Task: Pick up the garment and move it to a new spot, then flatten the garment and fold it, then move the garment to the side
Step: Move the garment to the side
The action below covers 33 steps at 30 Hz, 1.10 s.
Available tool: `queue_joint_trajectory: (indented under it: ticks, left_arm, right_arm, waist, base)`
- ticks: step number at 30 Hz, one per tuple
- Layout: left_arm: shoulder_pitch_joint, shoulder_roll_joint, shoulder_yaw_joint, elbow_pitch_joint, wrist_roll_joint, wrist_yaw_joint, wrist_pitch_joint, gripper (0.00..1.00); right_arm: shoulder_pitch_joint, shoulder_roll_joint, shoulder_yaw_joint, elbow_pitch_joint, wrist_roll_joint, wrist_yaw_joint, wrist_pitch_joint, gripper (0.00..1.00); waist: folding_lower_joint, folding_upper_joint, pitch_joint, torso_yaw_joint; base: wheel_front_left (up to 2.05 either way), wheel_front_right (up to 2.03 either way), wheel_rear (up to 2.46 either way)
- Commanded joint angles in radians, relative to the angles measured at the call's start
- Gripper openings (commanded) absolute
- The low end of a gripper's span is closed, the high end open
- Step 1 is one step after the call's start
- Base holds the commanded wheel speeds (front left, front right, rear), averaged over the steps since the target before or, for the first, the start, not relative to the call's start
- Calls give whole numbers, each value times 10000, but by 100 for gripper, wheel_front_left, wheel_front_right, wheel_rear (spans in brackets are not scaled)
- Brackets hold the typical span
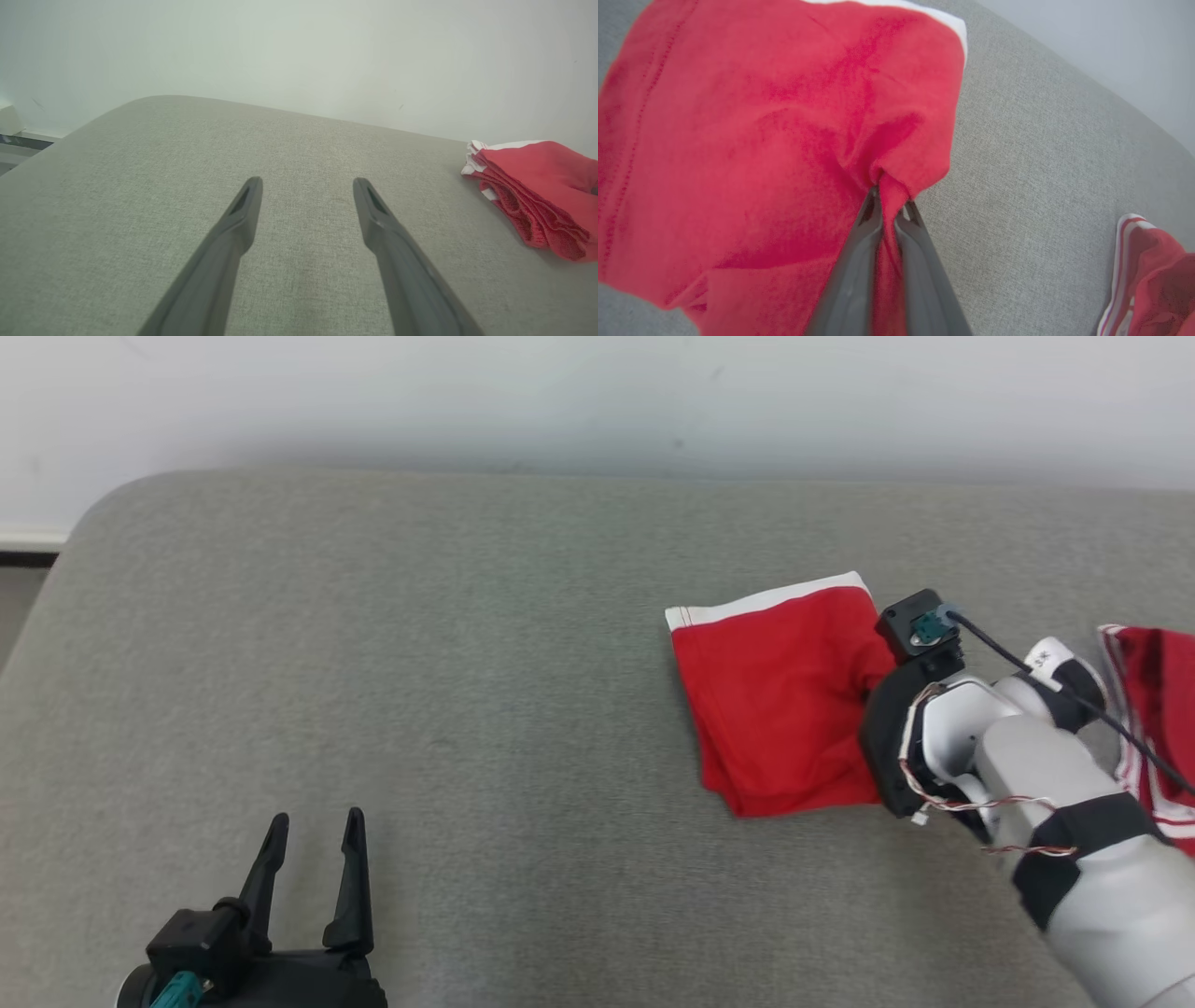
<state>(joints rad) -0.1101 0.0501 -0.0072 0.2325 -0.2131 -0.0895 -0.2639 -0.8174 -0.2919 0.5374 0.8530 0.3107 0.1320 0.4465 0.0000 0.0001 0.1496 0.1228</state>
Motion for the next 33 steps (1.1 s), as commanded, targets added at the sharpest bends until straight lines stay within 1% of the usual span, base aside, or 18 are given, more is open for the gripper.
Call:
queue_joint_trajectory:
  ticks: [1, 4, 7, 10, 12, 15, 18, 21, 26, 27, 33]
  left_arm:
    - [106, 5, 62, -100, -25, -2, 1, 100]
    - [194, 15, 86, -196, -82, 64, 1, 100]
    - [247, 12, 94, -297, -137, 93, 1, 100]
    - [226, 11, 21, -350, -89, 64, 1, 100]
    - [145, 19, 11, -379, -7, 81, 1, 100]
    - [11, 20, 128, -473, 135, 65, 1, 100]
    - [-130, 39, 213, -526, 246, 25, 1, 100]
    - [-310, 76, 249, -530, 377, -61, 1, 100]
    - [-668, 233, 174, -590, 561, -153, 1, 100]
    - [-668, 233, 174, -590, 561, -153, 1, 100]
    - [-961, 390, 87, -627, 714, -219, 1, 100]
  right_arm:
    - [-41, -541, 494, -406, 384, -33, 144, 0]
    - [-313, -1308, 1376, -1315, 885, -31, 377, 0]
    - [-495, -2063, 1961, -1956, 1208, -33, 439, 0]
    - [-626, -2529, 2186, -2396, 1622, -33, 251, 0]
    - [-632, -2847, 2247, -2456, 1727, -33, 154, 0]
    - [-752, -3130, 2166, -2375, 1704, -33, -79, 0]
    - [-846, -3182, 1690, -1904, 1544, -33, -594, 0]
    - [-891, -3042, 1147, -1162, 1218, -32, -1233, 0]
    - [-1222, -2670, -197, 211, 592, -33, -2449, 0]
    - [-1222, -2670, -197, 211, 592, -33, -2449, 0]
    - [-1658, -2688, -1892, 1909, -628, -33, -3387, 0]
  waist:
    - [0, -1, -449, -725]
    - [0, -1, -531, -1215]
    - [0, -1, -503, -1687]
    - [0, -1, -374, -2078]
    - [0, -1, -296, -2282]
    - [0, -1, -132, -2606]
    - [0, -1, 103, -2876]
    - [0, -1, 393, -2966]
    - [0, -1, 991, -2925]
    - [0, -1, 991, -2925]
    - [0, -1, 1524, -2745]
  base:
    - [0, 0, 0]
    - [0, 0, 0]
    - [0, 0, 0]
    - [0, 0, 0]
    - [0, 0, 0]
    - [0, 0, 0]
    - [0, 0, 0]
    - [0, 0, 0]
    - [0, 0, 0]
    - [0, 0, 0]
    - [0, 0, 0]
